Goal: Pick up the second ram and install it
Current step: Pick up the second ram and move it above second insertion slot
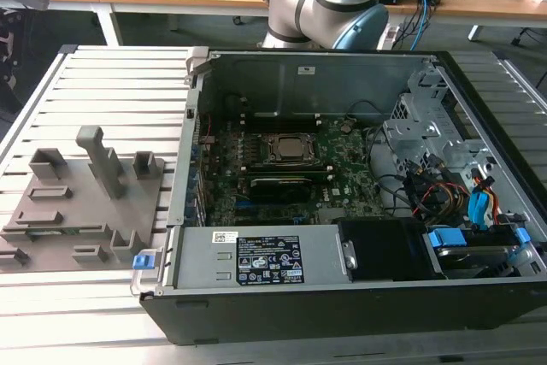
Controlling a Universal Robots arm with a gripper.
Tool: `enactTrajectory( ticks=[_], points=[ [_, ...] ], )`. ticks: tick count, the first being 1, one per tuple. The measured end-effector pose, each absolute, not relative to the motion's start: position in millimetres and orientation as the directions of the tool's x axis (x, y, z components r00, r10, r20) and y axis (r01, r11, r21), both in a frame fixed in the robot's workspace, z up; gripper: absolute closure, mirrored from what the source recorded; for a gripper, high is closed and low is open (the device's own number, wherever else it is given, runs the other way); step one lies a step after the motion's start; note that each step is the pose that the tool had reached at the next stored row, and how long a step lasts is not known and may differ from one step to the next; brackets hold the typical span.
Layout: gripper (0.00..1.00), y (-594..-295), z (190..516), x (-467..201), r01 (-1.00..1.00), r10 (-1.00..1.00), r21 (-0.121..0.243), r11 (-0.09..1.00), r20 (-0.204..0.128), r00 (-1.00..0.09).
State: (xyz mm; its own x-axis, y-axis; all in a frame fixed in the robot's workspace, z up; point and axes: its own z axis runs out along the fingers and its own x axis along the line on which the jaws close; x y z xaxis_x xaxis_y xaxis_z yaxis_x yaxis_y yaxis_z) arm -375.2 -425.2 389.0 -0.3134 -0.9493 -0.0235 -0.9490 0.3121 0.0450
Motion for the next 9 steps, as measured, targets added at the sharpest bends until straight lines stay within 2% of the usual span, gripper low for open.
enactTrajectory(
  ticks=[6, 9],
  points=[
    [0.89, -425.1, 389.0, -375.1, -0.977, -0.977, 0.044, 0.210, -0.019, -0.211],
    [0.89, -425.2, 389.0, -375.2, -0.986, -0.987, 0.040, 0.160, 0.002, -0.160]
  ],
)
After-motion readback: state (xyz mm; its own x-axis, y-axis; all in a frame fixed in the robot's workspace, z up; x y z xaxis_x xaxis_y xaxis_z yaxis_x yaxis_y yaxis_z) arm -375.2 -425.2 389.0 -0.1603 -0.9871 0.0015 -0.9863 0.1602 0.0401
